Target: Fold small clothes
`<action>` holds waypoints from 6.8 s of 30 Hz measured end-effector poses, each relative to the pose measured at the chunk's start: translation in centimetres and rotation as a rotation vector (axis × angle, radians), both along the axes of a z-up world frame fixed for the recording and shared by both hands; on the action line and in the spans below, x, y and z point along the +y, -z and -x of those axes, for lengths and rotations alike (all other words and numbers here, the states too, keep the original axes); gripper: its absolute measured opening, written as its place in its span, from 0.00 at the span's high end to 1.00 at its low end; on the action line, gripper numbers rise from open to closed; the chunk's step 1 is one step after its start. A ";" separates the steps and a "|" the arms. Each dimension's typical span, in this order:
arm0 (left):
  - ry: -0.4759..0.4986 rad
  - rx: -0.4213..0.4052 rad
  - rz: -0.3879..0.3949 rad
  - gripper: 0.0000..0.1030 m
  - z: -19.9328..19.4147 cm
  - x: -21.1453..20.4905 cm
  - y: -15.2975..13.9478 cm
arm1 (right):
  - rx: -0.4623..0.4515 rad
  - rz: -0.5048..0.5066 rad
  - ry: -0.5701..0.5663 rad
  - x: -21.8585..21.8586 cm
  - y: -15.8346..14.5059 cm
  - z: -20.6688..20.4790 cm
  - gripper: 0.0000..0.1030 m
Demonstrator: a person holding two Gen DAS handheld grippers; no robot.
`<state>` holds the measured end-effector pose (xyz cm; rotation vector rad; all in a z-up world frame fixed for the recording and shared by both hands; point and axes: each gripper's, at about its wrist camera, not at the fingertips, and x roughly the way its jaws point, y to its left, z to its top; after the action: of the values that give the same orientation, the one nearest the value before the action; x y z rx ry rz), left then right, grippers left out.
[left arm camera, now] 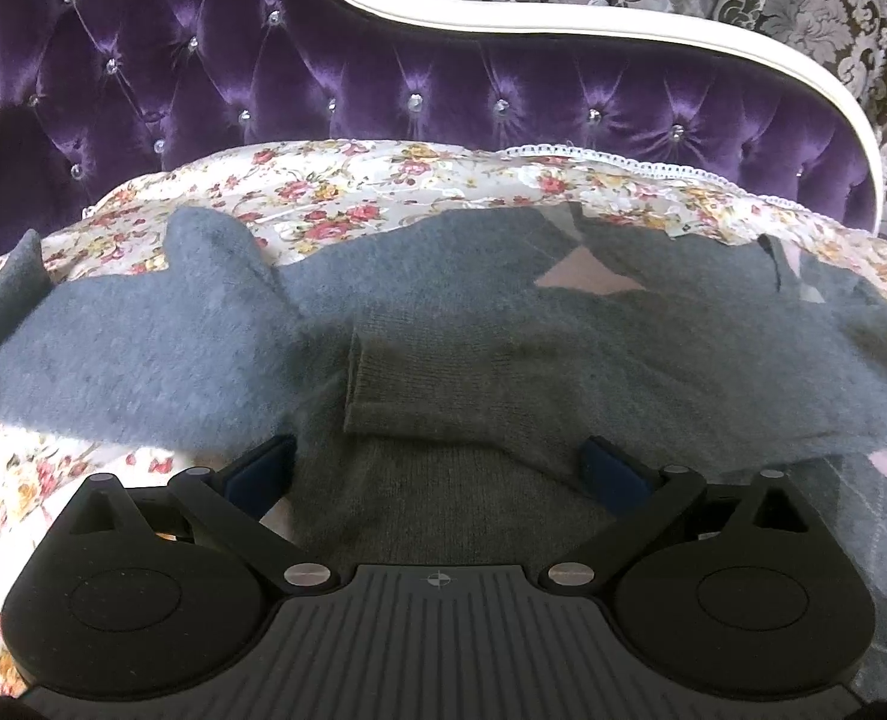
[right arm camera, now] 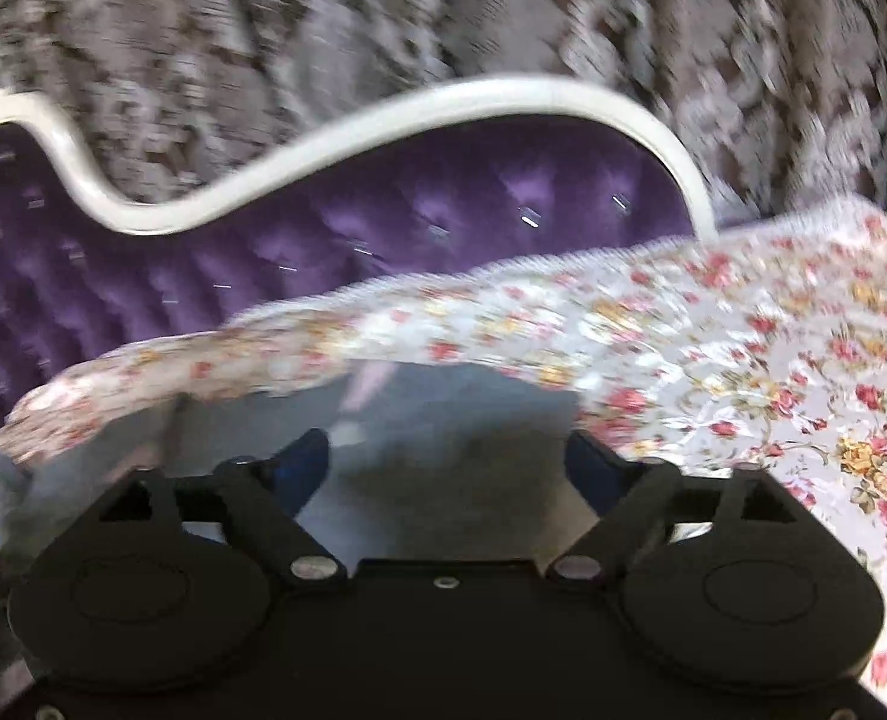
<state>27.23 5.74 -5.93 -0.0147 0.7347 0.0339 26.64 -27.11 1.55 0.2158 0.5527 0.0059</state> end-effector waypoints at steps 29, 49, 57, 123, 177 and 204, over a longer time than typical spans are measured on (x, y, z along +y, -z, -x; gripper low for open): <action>-0.323 -0.038 0.036 0.32 4.2 19.9 -4.0 | 0.143 -0.009 -0.312 16.2 3.8 11.3 0.17; -0.479 0.006 0.121 0.33 -2.8 28.7 -1.9 | 0.178 0.083 -0.354 18.0 4.1 11.4 0.10; -0.468 -0.019 0.143 0.67 -4.5 29.5 -1.7 | 0.181 0.084 -0.403 18.6 3.3 11.9 0.11; 0.636 -0.221 0.185 0.53 -0.4 -13.8 -9.8 | 0.120 -0.174 -0.209 7.3 1.6 12.7 0.11; 0.049 -0.008 0.118 0.52 -4.3 1.8 -0.3 | 0.104 0.071 -0.013 2.7 2.2 -0.4 0.28; -0.065 0.003 0.137 0.49 -6.4 4.6 -0.4 | 0.179 0.096 -0.061 1.8 3.8 -2.6 0.89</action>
<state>33.59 10.33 -5.52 -0.1697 0.7380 0.0456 29.25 -25.33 -2.25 0.1059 0.7364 0.0195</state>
